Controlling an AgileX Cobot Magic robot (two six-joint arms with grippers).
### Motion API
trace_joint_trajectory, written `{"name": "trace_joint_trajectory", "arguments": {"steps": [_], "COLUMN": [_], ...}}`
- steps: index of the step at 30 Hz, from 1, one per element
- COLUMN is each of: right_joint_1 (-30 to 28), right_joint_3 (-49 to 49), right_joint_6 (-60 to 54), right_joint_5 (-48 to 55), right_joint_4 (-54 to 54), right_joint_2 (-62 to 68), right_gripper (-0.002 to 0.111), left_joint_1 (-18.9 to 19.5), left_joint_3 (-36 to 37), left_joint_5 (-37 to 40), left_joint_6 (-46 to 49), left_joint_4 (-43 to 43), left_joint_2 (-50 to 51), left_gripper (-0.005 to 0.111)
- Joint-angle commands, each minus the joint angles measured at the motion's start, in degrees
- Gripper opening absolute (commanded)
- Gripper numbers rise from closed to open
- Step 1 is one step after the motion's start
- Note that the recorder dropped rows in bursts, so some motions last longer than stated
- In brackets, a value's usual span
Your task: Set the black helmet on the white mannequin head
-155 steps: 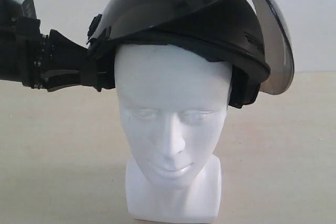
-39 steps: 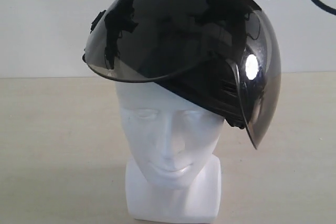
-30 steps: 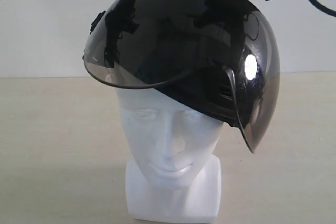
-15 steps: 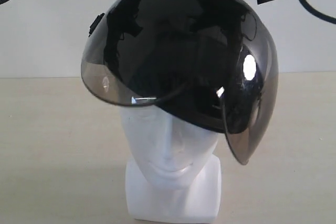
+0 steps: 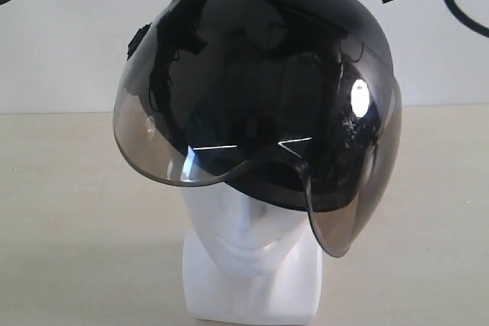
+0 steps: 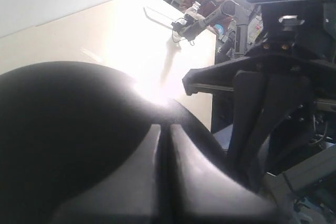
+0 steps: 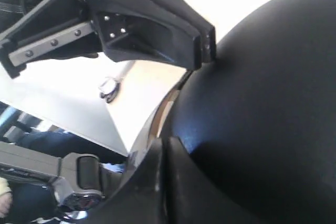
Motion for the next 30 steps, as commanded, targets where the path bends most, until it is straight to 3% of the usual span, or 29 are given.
{"name": "trace_joint_trajectory", "arguments": {"steps": [1,4,12,26,30], "right_joint_1": [-0.7,-3.9,-19.8,-21.5,-21.5], "right_joint_3": [-1.7,-1.8,-0.3,23.6,27.7], "right_joint_6": [4.0,5.6,10.3,7.2,1.6], "right_joint_5": [-4.9,-5.5,1.5,-5.6,-7.7], "right_joint_4": [-6.0,-7.0,-13.8,-13.9,-5.7], "right_joint_2": [-2.3,-3.7,-6.0,-2.4,-0.1], "right_gripper": [0.000,0.000,0.000,0.000,0.000], "left_joint_1": [-0.5,-0.5,-0.5,-0.5,-0.5], "left_joint_3": [-0.3,-0.3,-0.3,-0.3,-0.3], "left_joint_5": [0.0,0.0,0.0,0.0,0.0], "left_joint_6": [-0.6,-0.6,-0.6,-0.6,-0.6], "left_joint_4": [0.2,0.2,0.2,0.2,0.2], "left_joint_2": [-0.4,-0.4,-0.4,-0.4,-0.4], "left_gripper": [0.004,0.004,0.004,0.004,0.004]}}
